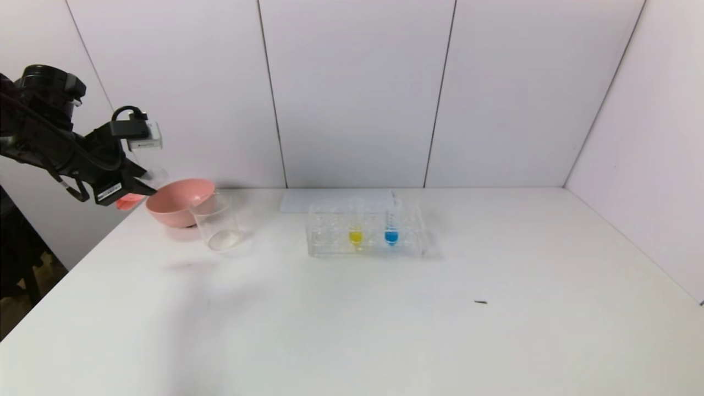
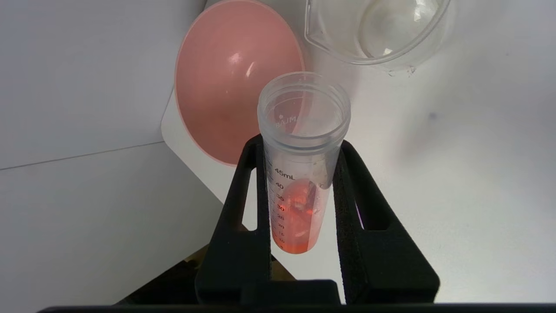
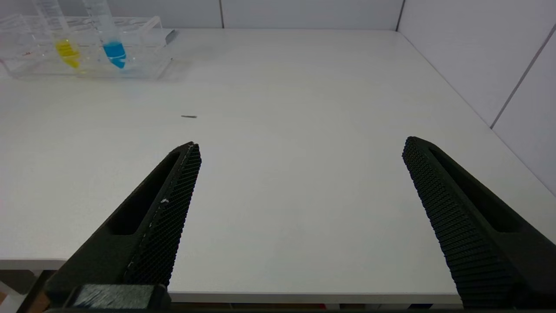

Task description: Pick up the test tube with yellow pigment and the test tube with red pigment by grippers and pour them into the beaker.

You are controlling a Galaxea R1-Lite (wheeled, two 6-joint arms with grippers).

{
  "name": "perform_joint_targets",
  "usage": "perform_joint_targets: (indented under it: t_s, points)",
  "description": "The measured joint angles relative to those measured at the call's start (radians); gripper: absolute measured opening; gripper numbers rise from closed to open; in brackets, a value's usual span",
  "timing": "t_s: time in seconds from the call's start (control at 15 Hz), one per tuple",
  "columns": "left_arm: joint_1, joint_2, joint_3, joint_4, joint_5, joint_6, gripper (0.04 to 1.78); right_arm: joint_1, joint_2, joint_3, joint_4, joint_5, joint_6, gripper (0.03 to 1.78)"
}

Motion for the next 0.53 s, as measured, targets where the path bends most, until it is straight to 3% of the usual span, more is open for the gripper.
perform_joint_targets:
  t_s: [0.53]
  points:
    - [-0.023,0.023,-0.043,0.056,0.027,0.064,0.44,0.000,0.000,0.000,0.000,0.000,0.000,1.70]
